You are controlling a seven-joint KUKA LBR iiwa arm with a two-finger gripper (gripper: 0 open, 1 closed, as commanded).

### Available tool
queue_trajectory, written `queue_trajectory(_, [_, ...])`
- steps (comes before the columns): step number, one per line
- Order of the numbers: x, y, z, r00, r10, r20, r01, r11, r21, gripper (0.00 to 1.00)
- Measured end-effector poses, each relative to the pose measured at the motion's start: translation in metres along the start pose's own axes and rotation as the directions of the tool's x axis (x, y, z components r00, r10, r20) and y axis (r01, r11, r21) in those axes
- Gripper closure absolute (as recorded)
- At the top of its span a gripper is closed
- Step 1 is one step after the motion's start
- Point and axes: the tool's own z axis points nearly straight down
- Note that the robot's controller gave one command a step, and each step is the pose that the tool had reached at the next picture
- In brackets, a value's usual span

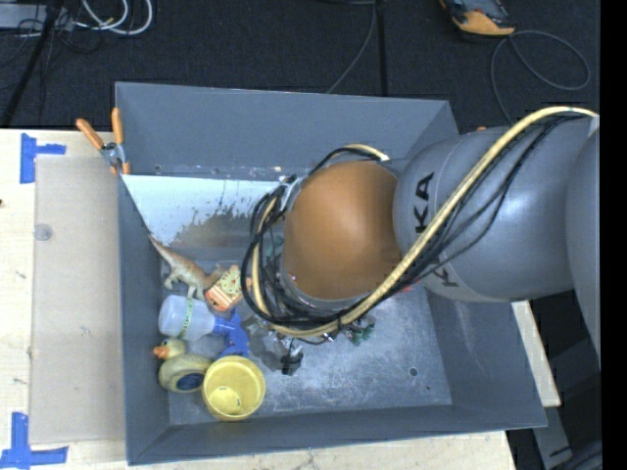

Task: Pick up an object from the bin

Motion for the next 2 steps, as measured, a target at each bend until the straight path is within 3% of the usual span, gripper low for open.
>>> queue_trajectory(1, [-0.0276,0.0545,0.0091,0.970,0.242,-0.003,-0.242,0.970,-0.001,0.00])
queue_trajectory(2, [-0.0301,0.0628,0.0108,0.970,0.241,-0.005,-0.241,0.970,-0.002,0.00])
